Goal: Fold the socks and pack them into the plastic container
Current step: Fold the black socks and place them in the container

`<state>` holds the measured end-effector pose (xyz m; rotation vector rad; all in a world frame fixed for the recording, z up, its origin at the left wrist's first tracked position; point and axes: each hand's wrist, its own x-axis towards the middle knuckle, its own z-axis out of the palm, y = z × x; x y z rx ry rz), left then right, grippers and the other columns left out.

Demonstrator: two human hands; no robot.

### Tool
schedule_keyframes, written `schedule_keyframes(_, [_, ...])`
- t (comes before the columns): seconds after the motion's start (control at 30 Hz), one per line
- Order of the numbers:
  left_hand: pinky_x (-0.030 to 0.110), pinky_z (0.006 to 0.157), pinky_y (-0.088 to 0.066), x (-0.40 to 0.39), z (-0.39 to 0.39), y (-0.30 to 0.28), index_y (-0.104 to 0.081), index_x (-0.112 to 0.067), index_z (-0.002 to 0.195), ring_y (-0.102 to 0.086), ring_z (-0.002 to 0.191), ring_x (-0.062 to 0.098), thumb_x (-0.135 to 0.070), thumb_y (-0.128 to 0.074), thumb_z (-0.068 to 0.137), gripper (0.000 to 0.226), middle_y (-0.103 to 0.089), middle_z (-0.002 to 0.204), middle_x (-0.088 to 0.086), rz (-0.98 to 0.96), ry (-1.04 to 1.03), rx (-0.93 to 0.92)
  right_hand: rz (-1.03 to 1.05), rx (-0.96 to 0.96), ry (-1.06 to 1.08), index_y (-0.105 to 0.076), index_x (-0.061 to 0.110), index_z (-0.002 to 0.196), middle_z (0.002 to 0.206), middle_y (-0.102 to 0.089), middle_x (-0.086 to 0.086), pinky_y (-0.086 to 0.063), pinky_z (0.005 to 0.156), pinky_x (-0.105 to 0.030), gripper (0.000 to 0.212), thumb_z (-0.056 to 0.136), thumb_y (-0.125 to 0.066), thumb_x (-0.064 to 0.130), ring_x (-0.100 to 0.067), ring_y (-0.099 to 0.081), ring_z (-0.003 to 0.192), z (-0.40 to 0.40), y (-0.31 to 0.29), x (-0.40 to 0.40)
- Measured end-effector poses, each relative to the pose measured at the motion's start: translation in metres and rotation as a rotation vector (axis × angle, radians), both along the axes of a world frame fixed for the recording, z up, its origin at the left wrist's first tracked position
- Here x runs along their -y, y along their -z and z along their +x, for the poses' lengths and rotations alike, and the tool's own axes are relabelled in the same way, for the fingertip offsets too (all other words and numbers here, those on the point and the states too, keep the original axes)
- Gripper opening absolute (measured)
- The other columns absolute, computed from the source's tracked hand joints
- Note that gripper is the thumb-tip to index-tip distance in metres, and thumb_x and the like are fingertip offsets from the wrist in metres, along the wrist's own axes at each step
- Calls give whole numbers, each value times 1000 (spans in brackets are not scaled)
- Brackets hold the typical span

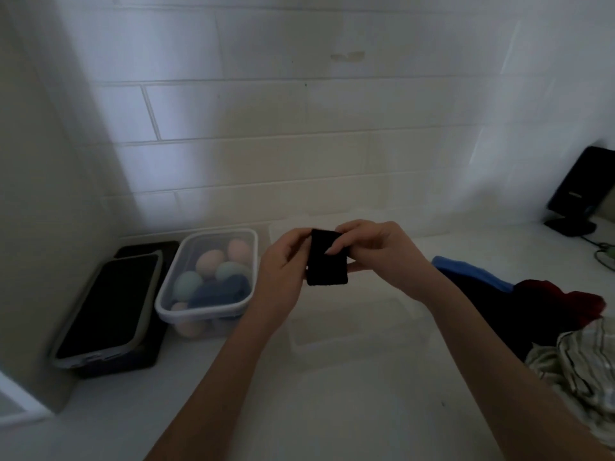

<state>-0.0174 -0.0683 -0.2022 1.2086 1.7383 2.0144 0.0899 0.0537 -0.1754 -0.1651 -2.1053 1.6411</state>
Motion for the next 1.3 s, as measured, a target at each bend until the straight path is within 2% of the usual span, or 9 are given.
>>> schedule_keyframes(0.13, [17, 63, -52, 1, 0, -2, -62, -22, 100, -63, 75, -4, -25, -56, 89, 13, -66, 92, -4, -44, 48, 84, -1, -49, 73, -71, 13, 86, 102, -59, -6, -58, 73, -21, 47, 85, -39, -22, -5, -67, 84, -2, -2, 2])
schedule_keyframes(0.17, [15, 65, -51, 1, -1, 0, -60, -22, 106, -63, 77, -5, -27, -64, 82, 24, -65, 95, -6, -71, 22, 36, -1, -49, 88, -71, 11, 90, 103, -60, -6, -58, 73, -21, 46, 85, -38, -21, -6, -67, 85, -2, -3, 3])
schedule_keyframes(0.37, [18, 57, -53, 3, 3, -3, -55, -24, 110, -66, 66, 1, -2, -76, 69, 51, -69, 78, 0, -75, 1, 53, -7, 26, 136, -54, 11, 109, 112, -62, -5, -60, 75, -37, 22, 90, -50, 0, -18, -66, 91, 2, -12, 4])
schedule_keyframes(0.47, [21, 56, -53, 4, 5, -4, -53, -24, 113, -68, 67, 9, -1, -76, 69, 55, -70, 77, 9, -77, 34, 82, 44, 111, 126, -52, 19, 126, 104, -65, -6, -59, 80, -37, 36, 91, -58, 17, -21, -67, 94, 1, -11, 2])
schedule_keyframes(0.63, [24, 60, -55, 5, 5, -4, -51, -24, 116, -71, 74, 17, -4, -77, 69, 58, -72, 84, 12, -106, 56, 61, 31, 58, 163, -67, 16, 101, 90, -71, -3, -59, 73, -24, 15, 88, -62, 11, -11, -70, 81, -3, -8, 6])
schedule_keyframes(0.73, [24, 65, -57, 4, 5, -4, -56, -31, 102, -69, 74, 10, -9, -77, 70, 44, -71, 82, 1, -149, 48, -26, -65, 9, 189, -66, 7, 101, 87, -69, -7, -58, 72, -21, 14, 90, -59, 8, -14, -68, 79, -4, -10, 6])
schedule_keyframes(0.93, [26, 59, -54, 2, 5, -3, -48, -27, 89, -66, 65, 10, 3, -76, 68, 46, -66, 72, 5, -44, -9, 9, -102, 67, 211, -67, 9, 107, 92, -70, -5, -54, 86, -37, 20, 90, -60, 17, -19, -66, 91, -3, -10, 5])
schedule_keyframes(1.1, [16, 62, -52, 0, 4, 0, -55, -30, 81, -60, 74, -3, 8, -74, 65, 45, -64, 79, -5, -21, -42, -101, -281, 205, 71, -73, 17, 89, 89, -73, 3, -54, 68, -24, 37, 93, -48, 43, -8, -68, 83, 7, -18, -5])
schedule_keyframes(1.3, [23, 70, -52, -1, 1, 5, -55, -26, 69, -64, 81, 16, 10, -67, 60, 39, -66, 77, -6, 40, -8, -133, -219, 403, 64, -64, 16, 91, 86, -68, 3, -54, 58, -24, 20, 89, -59, 36, -13, -69, 75, 7, -16, -1])
